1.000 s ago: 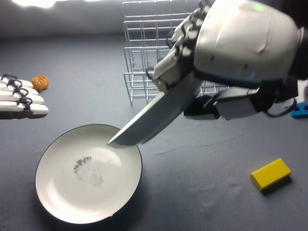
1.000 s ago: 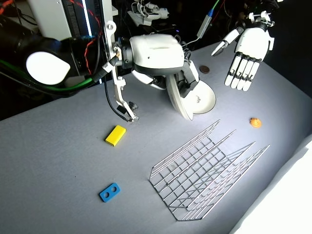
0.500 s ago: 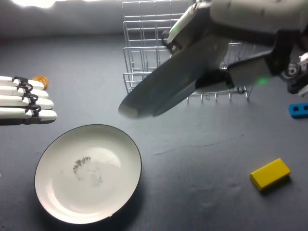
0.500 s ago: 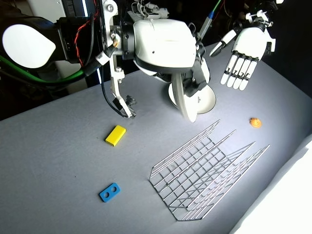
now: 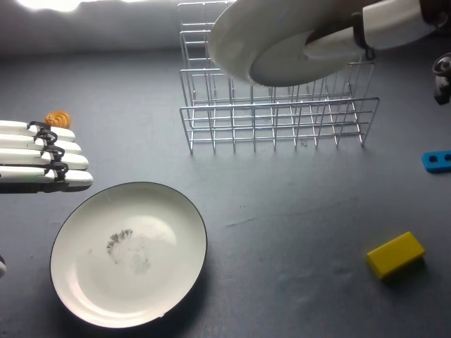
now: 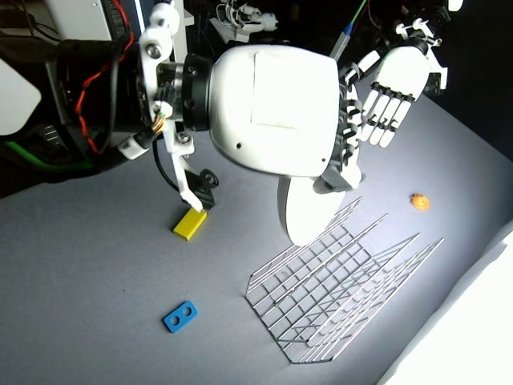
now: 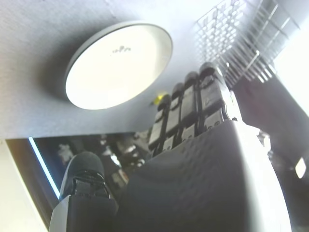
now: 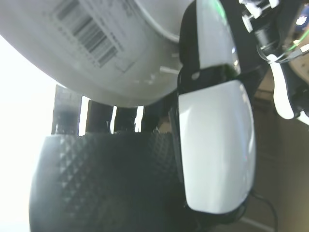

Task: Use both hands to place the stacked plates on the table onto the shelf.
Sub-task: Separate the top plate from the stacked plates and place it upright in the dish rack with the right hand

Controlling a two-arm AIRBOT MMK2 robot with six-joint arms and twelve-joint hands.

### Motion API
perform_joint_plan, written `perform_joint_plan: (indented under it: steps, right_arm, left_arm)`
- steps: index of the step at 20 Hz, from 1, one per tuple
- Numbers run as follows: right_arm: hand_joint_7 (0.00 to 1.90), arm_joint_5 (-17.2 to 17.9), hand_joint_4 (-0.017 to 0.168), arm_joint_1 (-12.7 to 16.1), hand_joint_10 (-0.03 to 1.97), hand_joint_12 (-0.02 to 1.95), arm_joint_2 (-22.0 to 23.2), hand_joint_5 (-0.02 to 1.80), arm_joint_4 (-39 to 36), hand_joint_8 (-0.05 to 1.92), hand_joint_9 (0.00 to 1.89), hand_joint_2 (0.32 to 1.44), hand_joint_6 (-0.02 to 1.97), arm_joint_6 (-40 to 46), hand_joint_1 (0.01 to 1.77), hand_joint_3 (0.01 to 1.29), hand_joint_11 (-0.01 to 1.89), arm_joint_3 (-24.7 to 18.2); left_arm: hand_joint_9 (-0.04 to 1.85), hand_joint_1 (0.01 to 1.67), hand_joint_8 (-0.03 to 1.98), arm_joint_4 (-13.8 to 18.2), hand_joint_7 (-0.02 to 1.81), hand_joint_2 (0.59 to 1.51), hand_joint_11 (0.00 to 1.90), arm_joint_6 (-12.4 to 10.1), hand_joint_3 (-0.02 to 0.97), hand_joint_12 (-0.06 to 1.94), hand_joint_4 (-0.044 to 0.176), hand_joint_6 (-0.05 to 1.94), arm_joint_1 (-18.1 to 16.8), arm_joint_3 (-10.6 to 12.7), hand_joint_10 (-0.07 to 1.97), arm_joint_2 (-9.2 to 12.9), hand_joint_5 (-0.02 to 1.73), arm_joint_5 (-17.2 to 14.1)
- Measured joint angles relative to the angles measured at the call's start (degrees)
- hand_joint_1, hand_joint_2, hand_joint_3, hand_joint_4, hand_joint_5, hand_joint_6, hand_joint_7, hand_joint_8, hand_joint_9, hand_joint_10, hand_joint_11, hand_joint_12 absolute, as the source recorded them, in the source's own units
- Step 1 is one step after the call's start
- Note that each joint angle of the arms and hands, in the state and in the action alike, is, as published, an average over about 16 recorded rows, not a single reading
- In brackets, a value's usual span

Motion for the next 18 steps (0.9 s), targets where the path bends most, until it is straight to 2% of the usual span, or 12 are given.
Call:
perform_joint_plan:
  steps: [4, 8, 13, 18]
  right_arm:
    - [1.13, -0.61, 0.001, 0.46, -0.01, 1.07, -1.61, 0.96, 0.67, 0.72, 1.37, 0.96, 1.01, 1.34, 1.22, 0.01, 0.89, 3.07]
    - [1.13, -1.39, 0.001, 0.53, -0.01, 1.08, -3.67, 0.96, 1.91, 0.72, 1.37, 0.97, 1.01, 1.39, 1.22, 0.01, 0.89, 6.15]
    - [1.12, -2.51, 0.000, 0.45, -0.01, 1.08, -6.33, 0.96, 4.22, 0.73, 1.36, 0.98, 1.02, 1.38, 1.22, 0.01, 0.89, 9.92]
    - [1.11, -3.56, -0.001, 0.24, -0.01, 1.08, -8.50, 0.96, 6.56, 0.76, 1.36, 0.99, 1.02, 1.39, 1.22, 0.01, 0.89, 12.88]
  left_arm:
    - [0.02, 0.02, 0.01, -0.33, 0.02, 1.186, 0.02, -0.71, 0.011, -0.01, 0.004, 0.01, 0.31, -0.01, 0.01, -0.01, 0.02, -0.29]
    - [0.02, 0.02, 0.01, -0.85, 0.02, 1.187, 0.02, -0.35, 0.010, -0.01, 0.004, 0.01, 0.46, 0.09, 0.01, -0.09, 0.02, -0.82]
    - [0.02, 0.02, 0.01, -1.13, 0.02, 1.188, 0.02, 2.95, 0.010, -0.01, 0.003, 0.01, 0.58, 0.20, 0.01, -0.36, 0.02, -1.95]
    - [0.02, 0.02, 0.01, 0.37, 0.02, 1.188, 0.02, 6.72, 0.010, -0.01, 0.005, 0.01, 0.68, 0.14, 0.01, -0.84, 0.03, -2.39]
